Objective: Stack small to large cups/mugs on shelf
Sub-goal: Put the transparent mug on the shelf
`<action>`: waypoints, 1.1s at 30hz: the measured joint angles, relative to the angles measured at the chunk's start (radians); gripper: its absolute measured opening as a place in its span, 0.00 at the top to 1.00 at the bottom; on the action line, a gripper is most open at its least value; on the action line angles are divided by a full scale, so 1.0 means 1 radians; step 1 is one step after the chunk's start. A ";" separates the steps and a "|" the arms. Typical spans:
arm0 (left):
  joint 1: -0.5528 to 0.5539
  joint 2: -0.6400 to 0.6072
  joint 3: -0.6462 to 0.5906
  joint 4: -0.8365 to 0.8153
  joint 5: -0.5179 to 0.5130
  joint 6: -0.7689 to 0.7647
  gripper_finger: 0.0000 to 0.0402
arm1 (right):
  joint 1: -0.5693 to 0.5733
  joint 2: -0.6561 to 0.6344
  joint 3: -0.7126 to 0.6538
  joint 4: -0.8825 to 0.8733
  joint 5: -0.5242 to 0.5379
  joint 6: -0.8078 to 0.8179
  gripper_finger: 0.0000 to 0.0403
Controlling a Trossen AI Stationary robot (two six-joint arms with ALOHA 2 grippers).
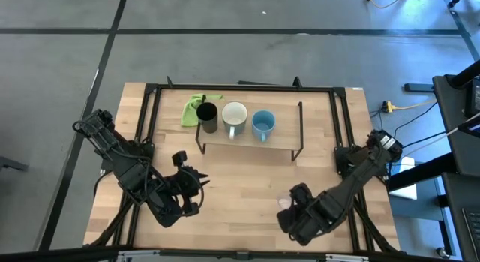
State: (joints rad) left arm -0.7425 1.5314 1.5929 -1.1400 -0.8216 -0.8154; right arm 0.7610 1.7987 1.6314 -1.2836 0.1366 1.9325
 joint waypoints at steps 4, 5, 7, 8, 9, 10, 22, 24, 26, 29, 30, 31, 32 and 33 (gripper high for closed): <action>0.000 0.000 0.000 0.000 0.019 0.014 0.85 | 0.009 0.000 0.000 -0.003 -0.012 0.074 0.71; 0.000 0.000 0.000 0.000 0.021 0.014 0.85 | 0.008 0.000 0.000 -0.003 -0.027 0.079 0.71; 0.000 0.000 0.000 0.000 0.023 0.014 0.85 | 0.000 0.001 0.000 -0.003 -0.036 0.088 0.71; -0.003 0.000 0.000 0.000 0.023 0.014 0.85 | -0.007 0.004 0.000 -0.010 -0.034 0.096 0.71; -0.005 0.000 0.000 0.000 0.023 0.014 0.85 | -0.013 0.008 0.000 -0.029 -0.029 0.100 0.71; -0.006 0.000 0.000 0.000 0.023 0.014 0.85 | -0.021 0.012 -0.001 -0.055 -0.027 0.101 0.71; -0.019 0.000 0.000 -0.001 0.041 0.033 0.85 | -0.060 0.015 -0.085 -0.060 -0.021 0.088 0.71; -0.019 0.000 0.000 -0.003 0.046 0.034 0.85 | -0.060 0.011 -0.087 -0.061 0.015 0.082 0.71; -0.019 0.000 0.000 -0.004 0.051 0.040 0.85 | -0.064 -0.007 -0.107 -0.054 0.053 0.082 0.71; -0.019 0.000 0.000 -0.004 0.052 0.041 0.85 | -0.076 -0.065 -0.171 -0.039 0.097 0.107 0.71; -0.019 0.000 0.000 -0.004 0.052 0.041 0.85 | -0.079 -0.092 -0.198 -0.037 0.103 0.118 0.71; -0.019 0.000 0.000 -0.004 0.054 0.041 0.85 | -0.082 -0.126 -0.224 -0.035 0.104 0.127 0.71; -0.019 0.000 0.000 -0.004 0.057 0.041 0.85 | -0.084 -0.165 -0.253 -0.035 0.105 0.132 0.71; -0.019 0.000 0.000 -0.004 0.061 0.041 0.85 | -0.084 -0.207 -0.281 -0.035 0.107 0.144 0.71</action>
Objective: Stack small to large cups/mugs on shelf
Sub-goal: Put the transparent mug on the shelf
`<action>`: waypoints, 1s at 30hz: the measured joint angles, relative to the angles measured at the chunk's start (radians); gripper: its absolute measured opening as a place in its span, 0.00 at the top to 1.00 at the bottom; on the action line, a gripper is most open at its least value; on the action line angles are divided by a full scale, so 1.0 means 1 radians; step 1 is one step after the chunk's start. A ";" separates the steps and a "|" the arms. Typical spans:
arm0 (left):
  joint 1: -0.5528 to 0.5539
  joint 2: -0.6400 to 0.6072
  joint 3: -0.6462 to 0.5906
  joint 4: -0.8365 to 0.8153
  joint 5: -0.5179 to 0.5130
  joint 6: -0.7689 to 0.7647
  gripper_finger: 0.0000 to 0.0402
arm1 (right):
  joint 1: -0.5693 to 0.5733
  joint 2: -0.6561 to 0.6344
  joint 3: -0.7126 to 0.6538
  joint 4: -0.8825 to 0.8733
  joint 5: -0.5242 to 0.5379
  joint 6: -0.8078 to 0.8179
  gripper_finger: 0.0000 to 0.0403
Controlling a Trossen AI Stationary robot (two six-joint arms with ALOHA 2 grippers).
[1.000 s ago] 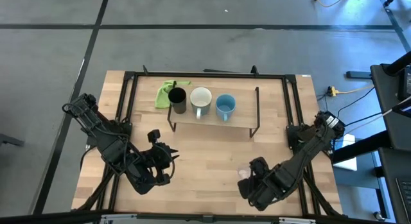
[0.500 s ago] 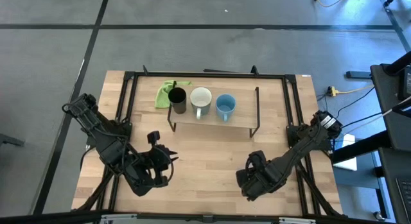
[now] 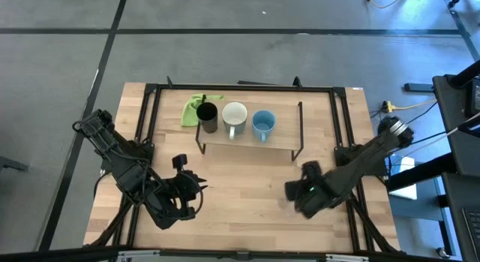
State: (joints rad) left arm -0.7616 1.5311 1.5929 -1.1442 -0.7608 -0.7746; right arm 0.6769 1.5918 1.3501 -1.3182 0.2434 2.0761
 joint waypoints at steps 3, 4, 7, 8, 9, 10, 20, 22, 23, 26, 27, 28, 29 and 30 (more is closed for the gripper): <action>0.000 0.000 0.000 0.000 0.007 0.000 0.85 | 0.004 -0.139 -0.088 0.024 0.037 0.040 0.71; 0.000 0.000 0.000 -0.001 0.010 0.000 0.85 | 0.009 -0.182 -0.117 0.050 0.040 0.046 0.71; 0.000 0.000 0.000 -0.004 0.013 0.000 0.85 | 0.019 -0.280 -0.209 0.237 0.040 0.048 0.71; 0.000 0.000 0.000 -0.005 0.014 0.000 0.85 | 0.024 -0.291 -0.237 0.316 0.040 0.044 0.71; 0.000 0.000 0.000 -0.007 0.014 0.000 0.85 | 0.031 -0.291 -0.262 0.381 0.038 0.044 0.71; 0.000 0.000 0.000 -0.008 0.014 -0.001 0.85 | 0.037 -0.285 -0.285 0.426 0.031 0.046 0.71; 0.004 0.000 0.000 -0.010 0.015 -0.006 0.85 | 0.087 -0.193 -0.311 0.441 -0.022 0.119 0.71; 0.010 0.000 0.000 -0.016 0.016 -0.007 0.85 | 0.087 -0.179 -0.306 0.455 -0.023 0.118 0.71; 0.014 0.000 0.000 -0.017 0.016 -0.007 0.85 | 0.088 -0.172 -0.306 0.467 -0.024 0.118 0.71; 0.025 0.000 0.000 -0.017 0.021 -0.007 0.85 | 0.088 -0.147 -0.306 0.506 -0.026 0.116 0.71; 0.028 0.000 0.000 -0.017 0.023 -0.007 0.85 | 0.088 -0.138 -0.306 0.515 -0.028 0.115 0.71; 0.030 0.000 0.000 -0.017 0.023 -0.007 0.85 | 0.088 -0.128 -0.306 0.520 -0.032 0.115 0.71; 0.031 0.000 0.000 -0.017 0.023 -0.007 0.85 | 0.088 -0.120 -0.306 0.521 -0.033 0.115 0.71; 0.031 0.000 0.000 -0.017 0.023 -0.007 0.85 | 0.088 -0.113 -0.306 0.521 -0.034 0.116 0.71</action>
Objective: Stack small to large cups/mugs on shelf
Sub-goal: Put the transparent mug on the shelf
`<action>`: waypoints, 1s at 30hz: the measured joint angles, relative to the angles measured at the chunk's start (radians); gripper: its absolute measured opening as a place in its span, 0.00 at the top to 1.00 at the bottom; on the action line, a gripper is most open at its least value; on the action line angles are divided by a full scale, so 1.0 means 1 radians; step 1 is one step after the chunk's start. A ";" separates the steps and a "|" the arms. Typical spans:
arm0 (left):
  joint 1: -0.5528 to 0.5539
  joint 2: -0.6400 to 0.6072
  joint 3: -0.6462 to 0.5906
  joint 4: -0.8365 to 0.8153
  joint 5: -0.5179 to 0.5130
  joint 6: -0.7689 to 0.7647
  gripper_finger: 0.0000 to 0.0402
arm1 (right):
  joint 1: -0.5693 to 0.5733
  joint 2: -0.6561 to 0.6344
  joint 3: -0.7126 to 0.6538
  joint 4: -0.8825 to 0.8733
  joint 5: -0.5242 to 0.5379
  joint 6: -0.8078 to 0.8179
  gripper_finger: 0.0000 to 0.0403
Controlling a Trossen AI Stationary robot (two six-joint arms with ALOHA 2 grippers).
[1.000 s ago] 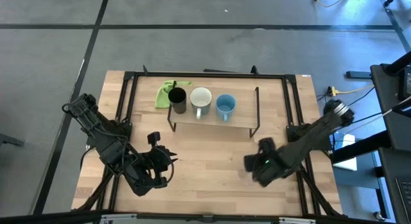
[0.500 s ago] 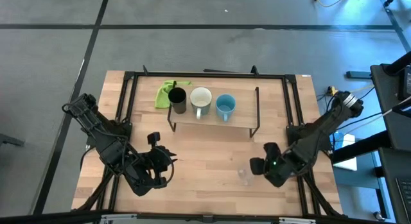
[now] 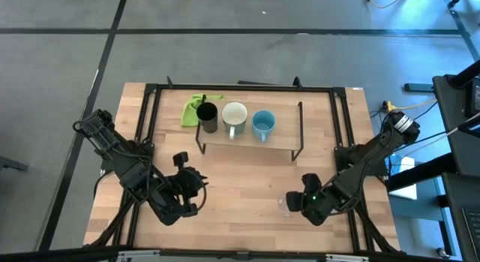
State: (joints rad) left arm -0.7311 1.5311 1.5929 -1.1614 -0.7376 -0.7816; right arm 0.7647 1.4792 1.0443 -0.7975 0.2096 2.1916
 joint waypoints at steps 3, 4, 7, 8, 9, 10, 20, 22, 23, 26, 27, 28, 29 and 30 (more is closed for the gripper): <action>0.000 0.000 0.000 0.000 0.000 0.001 0.85 | 0.000 0.011 0.000 0.006 -0.001 -0.002 0.71; 0.000 0.000 0.000 0.000 0.000 0.003 0.85 | -0.001 0.012 0.000 0.009 -0.001 -0.003 0.71; 0.000 0.000 0.000 0.000 0.000 0.003 0.85 | -0.001 0.012 0.000 0.003 -0.001 -0.005 0.71; 0.000 0.000 0.000 0.000 0.000 0.003 0.85 | -0.001 0.012 0.000 -0.004 -0.001 -0.005 0.71; 0.000 0.000 0.000 0.000 0.000 0.003 0.85 | -0.001 0.012 0.000 -0.012 -0.001 -0.005 0.71; 0.000 0.000 0.000 0.000 0.000 0.003 0.85 | -0.001 0.012 0.000 -0.018 -0.001 -0.005 0.71; 0.000 0.000 0.000 0.000 0.000 0.004 0.85 | -0.014 0.029 -0.002 0.017 0.005 -0.018 0.71; 0.000 0.000 0.000 0.000 0.000 0.004 0.85 | -0.023 0.042 -0.002 0.032 0.002 -0.034 0.71; 0.000 0.000 0.000 0.000 0.000 0.004 0.85 | -0.029 0.050 -0.002 0.032 0.002 -0.042 0.71; 0.000 0.000 0.000 0.001 0.000 0.002 0.85 | -0.040 0.067 0.000 0.033 0.000 -0.056 0.71; 0.000 0.000 0.000 0.001 0.000 0.001 0.85 | -0.043 0.068 0.000 0.035 -0.001 -0.063 0.71; 0.000 0.000 0.000 0.001 0.000 0.000 0.85 | -0.043 0.068 0.000 0.038 -0.002 -0.073 0.71; 0.000 0.000 0.000 0.001 0.000 -0.001 0.85 | -0.043 0.068 0.000 0.040 -0.009 -0.076 0.71; 0.000 0.000 0.000 0.002 0.000 -0.001 0.85 | -0.043 0.069 0.000 0.037 -0.012 -0.077 0.71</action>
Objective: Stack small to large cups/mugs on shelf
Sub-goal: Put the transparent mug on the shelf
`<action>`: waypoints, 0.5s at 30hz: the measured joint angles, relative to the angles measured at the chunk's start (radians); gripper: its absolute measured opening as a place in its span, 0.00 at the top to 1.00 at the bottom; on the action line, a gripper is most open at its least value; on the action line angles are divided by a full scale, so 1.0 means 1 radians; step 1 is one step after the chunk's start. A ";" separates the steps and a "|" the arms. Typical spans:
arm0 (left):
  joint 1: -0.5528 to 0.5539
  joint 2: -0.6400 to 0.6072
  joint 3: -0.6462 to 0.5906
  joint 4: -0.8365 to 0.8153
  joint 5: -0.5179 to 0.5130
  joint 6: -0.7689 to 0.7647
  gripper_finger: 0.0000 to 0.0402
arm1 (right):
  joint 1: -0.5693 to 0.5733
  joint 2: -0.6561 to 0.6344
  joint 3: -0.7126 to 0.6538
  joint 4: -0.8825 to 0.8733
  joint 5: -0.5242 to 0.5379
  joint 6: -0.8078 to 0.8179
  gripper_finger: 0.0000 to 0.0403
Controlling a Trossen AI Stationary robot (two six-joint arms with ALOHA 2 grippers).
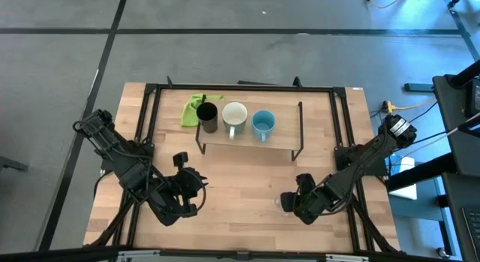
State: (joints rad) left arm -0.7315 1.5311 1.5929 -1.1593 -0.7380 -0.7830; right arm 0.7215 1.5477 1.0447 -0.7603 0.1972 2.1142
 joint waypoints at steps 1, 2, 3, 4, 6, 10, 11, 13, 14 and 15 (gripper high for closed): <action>0.000 0.000 0.000 0.001 0.000 0.000 0.85 | 0.000 0.000 0.000 -0.004 -0.004 -0.002 0.71; 0.000 0.000 0.000 0.001 0.000 0.000 0.85 | 0.000 0.000 0.000 -0.005 -0.007 -0.002 0.71; 0.000 0.000 0.000 0.001 0.000 0.000 0.85 | 0.000 0.000 0.000 -0.005 -0.010 -0.003 0.71; 0.000 0.000 0.000 0.002 0.000 -0.001 0.85 | 0.000 0.000 0.000 -0.006 -0.013 -0.004 0.71; 0.000 0.000 0.000 0.002 0.000 -0.001 0.85 | 0.000 0.000 0.000 -0.007 -0.014 -0.007 0.71; 0.000 0.000 0.000 0.001 0.000 0.000 0.85 | 0.000 0.000 0.000 -0.008 -0.010 -0.014 0.71; 0.000 0.000 0.000 0.001 0.000 0.000 0.85 | 0.000 0.000 0.000 -0.008 -0.010 -0.016 0.71; 0.000 0.000 0.000 0.001 0.000 0.000 0.85 | -0.003 0.007 0.001 -0.007 -0.009 -0.018 0.71; 0.000 0.000 0.000 0.001 -0.001 0.000 0.85 | -0.005 0.012 0.001 -0.006 -0.009 -0.018 0.71; 0.000 0.000 0.000 0.001 -0.003 0.000 0.85 | -0.006 0.018 0.001 -0.005 -0.010 -0.021 0.71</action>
State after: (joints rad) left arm -0.7315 1.5311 1.5929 -1.1580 -0.7409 -0.7834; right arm 0.7159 1.5654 1.0458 -0.7654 0.1875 2.0929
